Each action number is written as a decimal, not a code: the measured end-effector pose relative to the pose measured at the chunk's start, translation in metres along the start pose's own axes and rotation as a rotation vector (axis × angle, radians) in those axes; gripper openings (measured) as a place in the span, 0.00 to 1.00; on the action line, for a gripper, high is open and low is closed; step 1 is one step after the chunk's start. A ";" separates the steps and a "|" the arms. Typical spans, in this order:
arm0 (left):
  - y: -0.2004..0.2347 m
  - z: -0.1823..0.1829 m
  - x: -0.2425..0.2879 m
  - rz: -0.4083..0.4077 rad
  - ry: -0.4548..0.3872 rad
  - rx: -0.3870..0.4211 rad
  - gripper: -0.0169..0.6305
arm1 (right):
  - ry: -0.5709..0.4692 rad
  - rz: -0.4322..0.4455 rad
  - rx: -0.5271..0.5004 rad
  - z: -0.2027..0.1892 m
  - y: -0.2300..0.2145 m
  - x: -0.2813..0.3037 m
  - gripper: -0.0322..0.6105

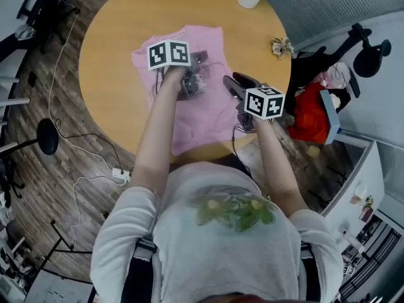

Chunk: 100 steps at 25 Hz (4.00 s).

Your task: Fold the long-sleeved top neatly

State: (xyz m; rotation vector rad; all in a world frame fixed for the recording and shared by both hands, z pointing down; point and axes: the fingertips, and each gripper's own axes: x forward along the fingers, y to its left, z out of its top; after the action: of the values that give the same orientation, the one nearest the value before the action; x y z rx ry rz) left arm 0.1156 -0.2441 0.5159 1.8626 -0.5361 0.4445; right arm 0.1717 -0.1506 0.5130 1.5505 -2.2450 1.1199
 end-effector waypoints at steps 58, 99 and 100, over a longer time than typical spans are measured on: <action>0.222 -0.055 -0.138 0.606 -0.195 0.039 0.12 | 0.386 0.009 -0.499 -0.007 -0.072 0.110 0.24; 0.268 0.082 -0.164 0.487 -0.243 0.100 0.25 | 0.368 0.080 -0.598 0.079 -0.078 0.178 0.39; 0.269 0.084 -0.163 0.486 -0.221 0.115 0.25 | 0.368 0.072 -0.593 0.085 -0.082 0.182 0.39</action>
State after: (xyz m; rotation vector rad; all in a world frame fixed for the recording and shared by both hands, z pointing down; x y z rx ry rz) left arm -0.1661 -0.3798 0.6072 1.8966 -1.1445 0.6002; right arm 0.1850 -0.3528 0.5912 0.9480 -2.1144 0.5984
